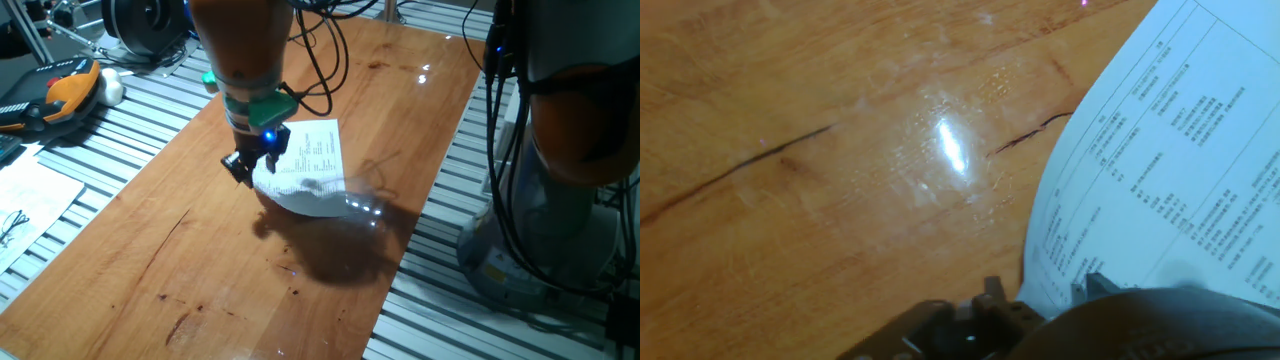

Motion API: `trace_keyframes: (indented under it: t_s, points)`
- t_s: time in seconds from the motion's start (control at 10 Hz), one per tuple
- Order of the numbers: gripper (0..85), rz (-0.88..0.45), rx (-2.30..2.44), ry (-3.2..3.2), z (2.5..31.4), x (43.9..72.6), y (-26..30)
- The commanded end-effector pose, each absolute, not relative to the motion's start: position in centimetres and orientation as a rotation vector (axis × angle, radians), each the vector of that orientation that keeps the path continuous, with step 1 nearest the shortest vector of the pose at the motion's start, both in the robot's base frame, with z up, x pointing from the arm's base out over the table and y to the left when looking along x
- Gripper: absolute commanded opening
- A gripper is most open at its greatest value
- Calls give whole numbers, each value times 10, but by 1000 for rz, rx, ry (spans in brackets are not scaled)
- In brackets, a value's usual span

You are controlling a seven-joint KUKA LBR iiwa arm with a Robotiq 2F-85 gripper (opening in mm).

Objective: Flip over and spread out the paper that is laid flat on the table

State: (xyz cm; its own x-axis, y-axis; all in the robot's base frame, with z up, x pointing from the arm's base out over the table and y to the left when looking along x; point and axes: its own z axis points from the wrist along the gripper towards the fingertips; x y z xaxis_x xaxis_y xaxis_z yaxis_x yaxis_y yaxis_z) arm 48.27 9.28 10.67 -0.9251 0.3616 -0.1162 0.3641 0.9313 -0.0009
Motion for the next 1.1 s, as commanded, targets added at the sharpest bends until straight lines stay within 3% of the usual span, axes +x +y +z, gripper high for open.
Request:
trace_keyframes:
  t_s: [0.0, 0.3, 0.4, 0.5, 0.8, 1.0]
  points:
    - [680, -38, 563, 2983, 114, 484, 92]
    - [680, -54, 539, 3015, 135, 488, 84]
    - [510, -68, 526, 3022, 138, 487, 84]
    - [510, -80, 522, 3038, 144, 486, 82]
    - [0, -88, 479, 3088, 165, 486, 68]
    - [0, -69, 458, 3092, 174, 485, 63]
